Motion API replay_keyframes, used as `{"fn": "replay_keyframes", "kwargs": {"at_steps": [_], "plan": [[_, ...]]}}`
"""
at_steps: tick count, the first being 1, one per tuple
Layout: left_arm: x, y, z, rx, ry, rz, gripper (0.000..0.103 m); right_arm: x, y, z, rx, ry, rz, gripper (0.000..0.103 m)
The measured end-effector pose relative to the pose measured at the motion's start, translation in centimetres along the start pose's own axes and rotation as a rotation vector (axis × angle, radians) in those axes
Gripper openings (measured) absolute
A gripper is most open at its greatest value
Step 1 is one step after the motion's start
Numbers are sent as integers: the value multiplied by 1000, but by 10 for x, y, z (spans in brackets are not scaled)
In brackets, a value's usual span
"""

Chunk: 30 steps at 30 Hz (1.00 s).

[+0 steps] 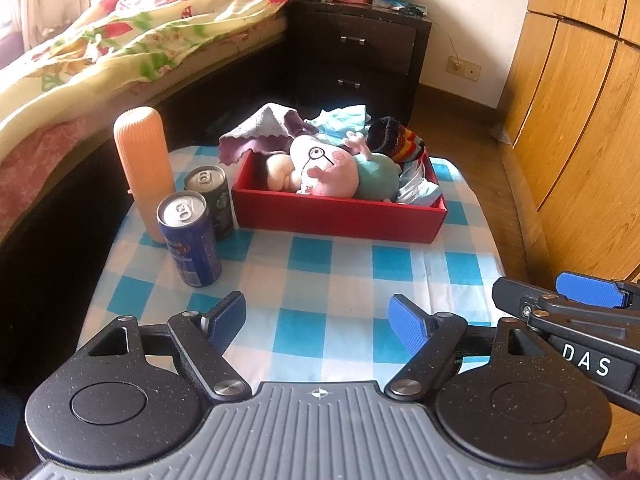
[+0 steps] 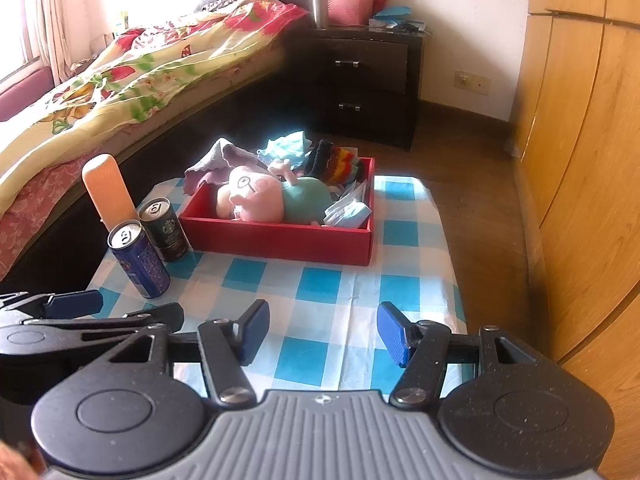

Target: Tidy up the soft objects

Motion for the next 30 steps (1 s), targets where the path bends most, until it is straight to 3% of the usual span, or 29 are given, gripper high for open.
{"fn": "replay_keyframes", "kwargs": {"at_steps": [30], "plan": [[-2,4,2,-4,24,-19,78,-2,3,-1,12,-17,-23,42]]}}
Point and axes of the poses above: each gripper's, at about its wrist camera, not at the fingertips, and y roughly against the way its jaws point, z to its left, x to its underside, the point moved 4 cm from there along -y, roughly the way its jaws point, and after that the axes turned 1 degree about -z, right-handed, at the moved point
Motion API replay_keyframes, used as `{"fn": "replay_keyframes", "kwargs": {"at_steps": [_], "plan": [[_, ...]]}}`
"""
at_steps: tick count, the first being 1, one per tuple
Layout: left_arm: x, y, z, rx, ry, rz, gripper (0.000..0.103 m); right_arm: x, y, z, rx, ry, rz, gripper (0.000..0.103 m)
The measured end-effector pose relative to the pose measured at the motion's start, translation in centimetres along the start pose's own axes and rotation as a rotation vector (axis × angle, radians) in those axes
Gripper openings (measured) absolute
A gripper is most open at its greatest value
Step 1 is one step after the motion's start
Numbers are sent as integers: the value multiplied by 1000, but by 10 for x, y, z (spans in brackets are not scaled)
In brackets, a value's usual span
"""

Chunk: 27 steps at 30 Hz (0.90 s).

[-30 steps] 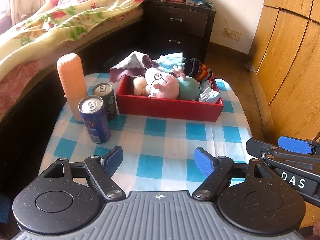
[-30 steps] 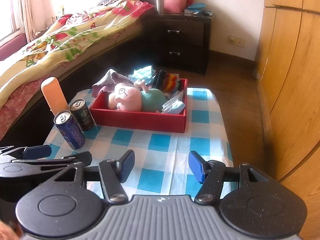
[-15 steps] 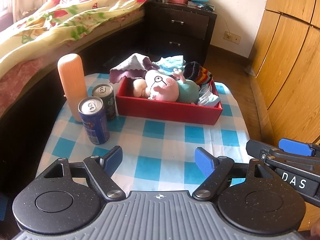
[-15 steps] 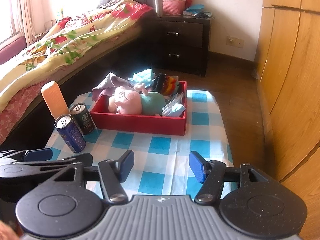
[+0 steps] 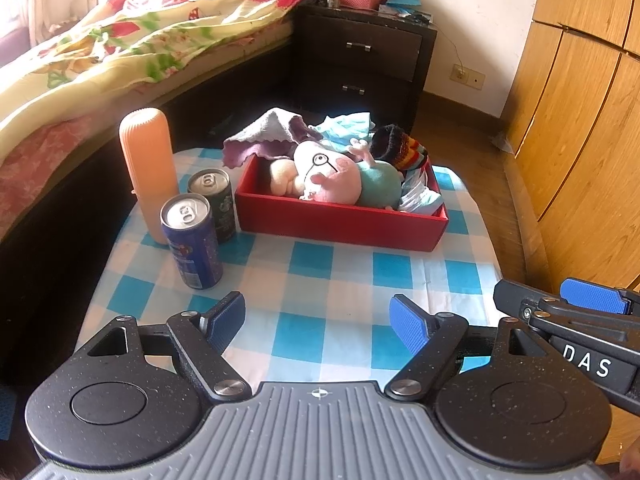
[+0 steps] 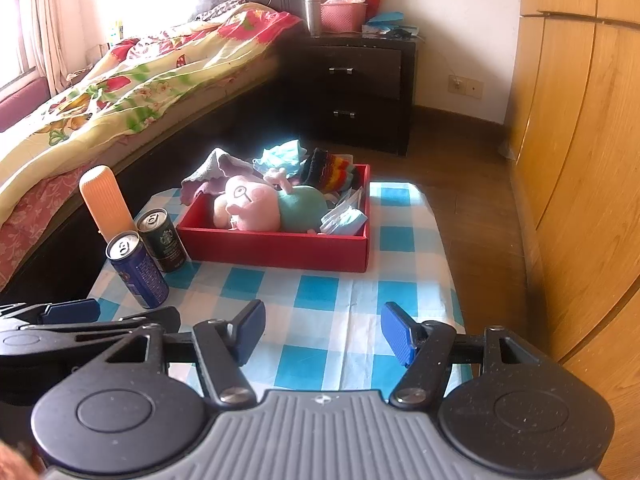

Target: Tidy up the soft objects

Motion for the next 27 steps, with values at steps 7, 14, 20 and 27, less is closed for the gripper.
{"fn": "replay_keyframes", "kwargs": {"at_steps": [7,14,20,27], "plan": [[-1,4,-1,-11,-8,-19,78,0,1,1,0,-3,-7,42],[-2,5,-1,-15,-9,-30,78,-2,4,0,1,-5,-18,42],[-2,6,-2,-24,-20,-41,78,-2,4,0,0,-7,-19,42],[-2,7,-1,-8,-19,-52,79,-2,6,0,-1,-8,-25,42]]}}
Point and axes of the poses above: each gripper's, at about its wrist camera, not at the fingertips, and y roughly against the way its jaws point, z to its left, x to its underside, the point moved 4 cm from there along -y, roughly the way its jaws point, and after that the axes turned 1 degree about -z, right-handed, at the moved point
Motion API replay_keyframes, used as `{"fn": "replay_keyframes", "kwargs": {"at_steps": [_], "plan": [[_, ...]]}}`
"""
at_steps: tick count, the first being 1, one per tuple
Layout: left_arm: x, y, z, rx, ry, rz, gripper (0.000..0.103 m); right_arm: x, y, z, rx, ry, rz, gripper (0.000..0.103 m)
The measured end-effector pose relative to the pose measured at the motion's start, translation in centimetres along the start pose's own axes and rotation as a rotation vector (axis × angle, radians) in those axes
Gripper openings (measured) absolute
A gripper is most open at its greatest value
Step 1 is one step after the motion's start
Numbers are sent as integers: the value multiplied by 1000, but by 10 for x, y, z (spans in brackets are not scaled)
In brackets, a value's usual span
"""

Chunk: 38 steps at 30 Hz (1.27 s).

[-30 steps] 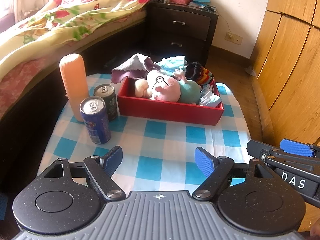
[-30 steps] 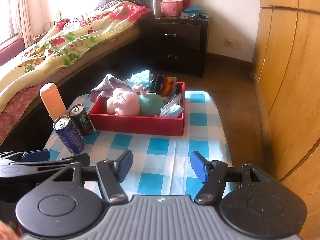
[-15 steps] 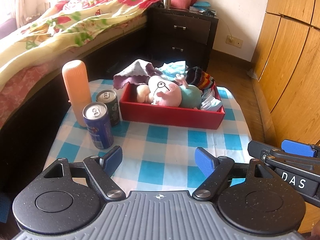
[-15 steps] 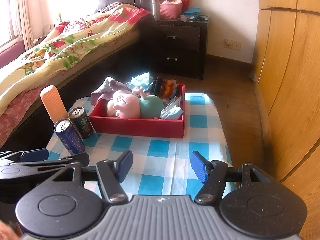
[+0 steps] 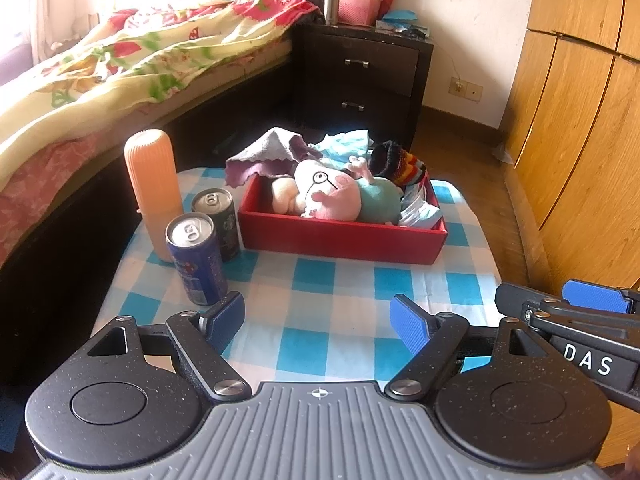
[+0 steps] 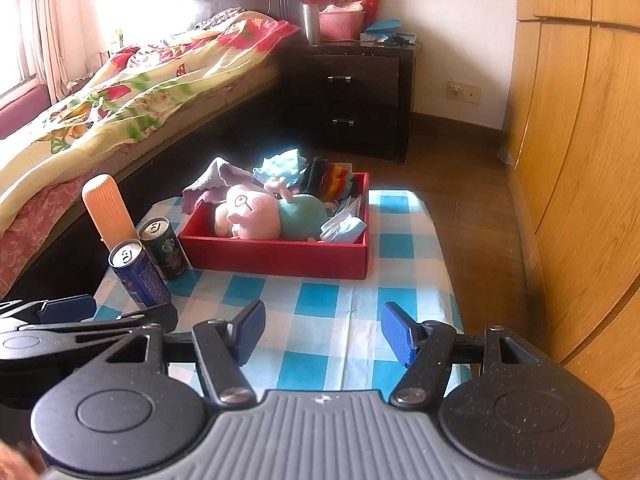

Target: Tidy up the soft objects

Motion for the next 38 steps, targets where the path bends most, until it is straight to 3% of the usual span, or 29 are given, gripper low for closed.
{"fn": "replay_keyframes", "kwargs": {"at_steps": [8,13,19,29,38], "plan": [[-3,7,-1,-6,-26,-49,83,-2,6,-1,4,-5,-25,42],[-6,9,7,13,19,-66,97,-4,13,-5,-17,-33,-57,42],[-12,22,7,11,3,-150,97,-9,25,-3,-46,-54,-101,42],[-15,27,7,17,-23,-190,97,-10,31,-2,-54,-57,-124,42],[-16,34,5,-17,-61,-281,97,-9,34,-1,-62,-63,-128,42]]}}
Point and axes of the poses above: each gripper's, at about its wrist camera, not at the fingertips, and y roughly against the way its jaws point, z to its left, x to its underside, the point moved 4 cm from there along -y, roughly the way its jaws point, and after that the axes turned 1 degree about -z, right-handed, at the moved point
